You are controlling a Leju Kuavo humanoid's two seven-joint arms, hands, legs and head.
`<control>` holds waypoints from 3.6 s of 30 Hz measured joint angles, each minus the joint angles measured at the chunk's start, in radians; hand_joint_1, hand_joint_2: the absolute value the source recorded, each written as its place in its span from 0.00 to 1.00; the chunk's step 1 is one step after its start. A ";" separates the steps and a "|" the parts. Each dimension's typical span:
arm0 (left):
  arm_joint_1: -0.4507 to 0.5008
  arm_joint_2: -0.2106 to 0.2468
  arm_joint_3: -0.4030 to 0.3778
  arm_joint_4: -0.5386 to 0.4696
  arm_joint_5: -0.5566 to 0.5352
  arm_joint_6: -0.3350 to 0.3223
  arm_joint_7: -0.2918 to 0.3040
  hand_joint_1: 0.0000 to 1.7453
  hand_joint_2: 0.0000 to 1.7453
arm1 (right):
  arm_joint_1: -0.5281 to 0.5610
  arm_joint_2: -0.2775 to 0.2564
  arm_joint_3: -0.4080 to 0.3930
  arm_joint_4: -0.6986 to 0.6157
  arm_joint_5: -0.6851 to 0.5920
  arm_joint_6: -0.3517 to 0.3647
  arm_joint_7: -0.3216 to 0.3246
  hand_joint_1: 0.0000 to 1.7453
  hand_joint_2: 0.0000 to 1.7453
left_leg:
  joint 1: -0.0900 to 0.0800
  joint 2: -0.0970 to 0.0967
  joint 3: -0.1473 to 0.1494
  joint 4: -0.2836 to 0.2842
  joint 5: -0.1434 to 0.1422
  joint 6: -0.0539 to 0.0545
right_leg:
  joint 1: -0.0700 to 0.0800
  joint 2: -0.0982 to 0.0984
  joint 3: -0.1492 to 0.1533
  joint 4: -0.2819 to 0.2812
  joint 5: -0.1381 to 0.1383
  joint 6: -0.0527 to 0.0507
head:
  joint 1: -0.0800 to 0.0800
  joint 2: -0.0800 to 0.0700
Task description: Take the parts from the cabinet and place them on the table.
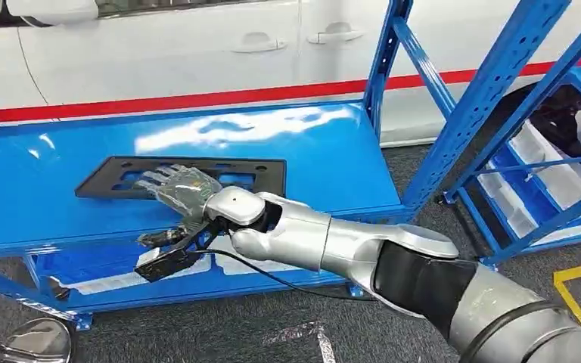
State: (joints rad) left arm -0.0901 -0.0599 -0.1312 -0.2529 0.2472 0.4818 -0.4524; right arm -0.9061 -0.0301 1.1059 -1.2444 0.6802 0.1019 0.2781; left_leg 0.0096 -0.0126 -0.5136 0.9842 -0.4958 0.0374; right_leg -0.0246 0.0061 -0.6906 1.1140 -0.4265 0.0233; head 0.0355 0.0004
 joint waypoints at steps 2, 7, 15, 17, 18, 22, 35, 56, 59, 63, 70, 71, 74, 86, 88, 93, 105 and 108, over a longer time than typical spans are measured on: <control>-0.004 0.000 -0.002 0.001 0.000 0.000 0.000 0.00 0.00 | 0.000 -0.003 0.000 0.002 -0.002 0.001 0.000 0.00 1.00 | -0.002 0.000 0.008 0.015 -0.024 -0.018 | 0.006 -0.002 0.006 -0.075 -0.003 -0.002 | -0.003 0.000; -0.008 0.002 -0.005 0.002 0.006 0.003 0.000 0.00 0.00 | -0.005 -0.002 0.000 0.002 -0.020 0.022 0.001 0.00 1.00 | 0.000 0.006 0.002 0.055 -0.052 -0.041 | 0.003 0.003 0.039 -0.062 -0.006 -0.050 | 0.002 0.000; -0.008 0.001 -0.005 0.002 0.020 0.008 0.006 0.00 0.00 | 0.005 -0.003 0.000 0.035 -0.121 0.080 0.006 0.00 1.00 | -0.004 0.008 -0.172 0.144 0.052 -0.028 | 0.014 0.009 0.106 -0.065 -0.057 -0.058 | 0.000 0.000; -0.009 0.007 -0.006 0.002 0.023 0.007 0.008 0.00 0.00 | 0.008 -0.005 0.000 0.052 -0.133 0.090 0.012 0.00 1.00 | -0.013 0.008 -0.152 0.070 0.080 -0.013 | 0.013 0.009 0.119 -0.074 -0.064 -0.054 | 0.001 0.000; -0.010 0.006 -0.006 0.002 0.024 0.008 0.008 0.00 0.00 | 0.010 -0.006 0.000 0.064 -0.144 0.093 0.013 0.00 1.00 | -0.020 0.006 -0.133 0.041 0.078 -0.003 | 0.010 0.010 0.117 -0.079 -0.064 -0.048 | 0.000 0.000; -0.010 0.007 -0.007 0.002 0.027 0.015 0.012 0.00 0.00 | 0.020 -0.009 0.002 0.097 -0.171 0.092 0.011 0.00 1.00 | -0.006 0.010 -0.108 0.002 0.088 -0.001 | 0.014 0.005 0.126 -0.085 -0.081 -0.025 | 0.000 0.000; -0.014 0.013 -0.045 0.002 0.040 0.018 0.035 0.00 0.00 | 0.050 -0.017 0.006 0.192 -0.250 0.135 0.002 0.00 1.00 | -0.010 0.004 -0.102 0.051 0.038 -0.021 | 0.012 0.002 0.060 -0.048 -0.040 -0.025 | 0.001 0.000; -0.011 0.022 -0.077 0.002 0.058 0.017 0.048 0.00 0.00 | 0.062 -0.024 0.006 0.288 -0.146 -0.021 0.122 1.00 1.00 | -0.002 0.010 -0.081 0.019 0.051 0.000 | 0.006 -0.002 -0.023 0.154 -0.155 -0.001 | 0.001 0.000; -0.008 0.022 -0.079 0.002 0.065 -0.005 0.045 0.00 0.00 | 0.069 -0.029 0.005 0.295 -0.140 -0.040 0.124 1.00 1.00 | -0.004 0.009 -0.080 0.023 0.049 0.002 | 0.006 -0.002 -0.042 0.193 -0.135 -0.002 | 0.002 0.000; -0.006 0.022 -0.080 0.002 0.107 -0.101 0.008 0.00 1.00 | 0.065 -0.027 -0.008 0.292 -0.136 -0.069 0.106 1.00 1.00 | -0.014 0.005 -0.087 0.048 0.034 -0.011 | 0.012 -0.002 0.089 -0.069 -0.042 -0.015 | 0.002 0.000; 0.001 0.030 -0.079 0.002 0.140 -0.133 -0.022 0.00 1.00 | 0.068 -0.022 -0.047 0.226 -0.205 -0.122 0.055 1.00 1.00 | -0.001 0.007 -0.143 0.173 -0.046 -0.047 | 0.003 -0.007 0.090 -0.079 -0.027 -0.045 | 0.000 0.000; 0.002 0.031 -0.079 0.002 0.146 -0.135 -0.025 0.00 1.00 | 0.068 -0.022 -0.051 0.211 -0.217 -0.128 0.050 1.00 1.00 | 0.003 0.007 -0.177 0.251 -0.078 -0.052 | 0.003 -0.007 0.090 -0.079 -0.027 -0.045 | 0.000 0.000; 0.008 0.033 -0.080 0.002 0.154 -0.145 -0.033 0.00 1.00 | 0.074 -0.022 -0.062 0.163 -0.246 -0.141 0.039 1.00 1.00 | 0.006 0.008 -0.216 0.324 -0.072 -0.059 | 0.002 -0.003 0.091 -0.079 -0.028 -0.045 | 0.000 0.000; 0.008 0.038 -0.084 0.002 0.168 -0.146 -0.054 0.00 1.00 | 0.081 -0.024 -0.097 0.006 -0.330 -0.203 -0.033 1.00 1.00 | 0.004 0.008 -0.078 0.008 0.060 -0.006 | 0.007 -0.001 0.012 0.078 -0.125 -0.008 | 0.002 0.000; 0.009 0.040 -0.087 0.002 0.179 -0.145 -0.054 0.00 1.00 | 0.090 -0.027 -0.098 -0.021 -0.356 -0.222 -0.049 1.00 1.00 | 0.001 0.009 -0.079 0.010 0.058 -0.003 | 0.007 -0.001 -0.056 0.224 -0.178 -0.007 | 0.001 0.000; 0.010 0.038 -0.093 0.003 0.203 -0.117 -0.021 0.00 1.00 | 0.101 -0.029 -0.126 -0.104 -0.451 -0.311 -0.115 1.00 1.00 | 0.004 0.007 -0.082 0.036 0.039 -0.016 | 0.001 -0.003 0.065 -0.037 -0.027 -0.007 | 0.002 0.000; 0.014 0.035 -0.104 0.005 0.204 -0.103 -0.004 0.00 1.00 | 0.119 -0.034 -0.174 -0.199 -0.477 -0.330 -0.129 1.00 1.00 | 0.002 0.008 -0.241 0.344 -0.074 -0.049 | 0.009 0.002 0.078 -0.058 -0.042 -0.048 | 0.000 0.000; 0.013 0.036 -0.104 0.005 0.204 -0.103 -0.004 0.00 1.00 | 0.122 -0.035 -0.183 -0.215 -0.477 -0.330 -0.129 1.00 1.00 | -0.011 0.007 -0.134 0.102 0.062 -0.015 | 0.015 0.005 0.086 -0.060 -0.046 -0.051 | 0.000 0.000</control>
State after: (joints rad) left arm -0.0768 -0.0241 -0.2354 -0.2476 0.4509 0.3792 -0.4566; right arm -0.7844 -0.0649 0.9224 -1.4591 0.2033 -0.2277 0.1492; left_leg -0.0017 -0.0056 -0.6478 1.0861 -0.4335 0.0221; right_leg -0.0097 0.0108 -0.6050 1.0542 -0.4722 -0.0278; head 0.0355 0.0004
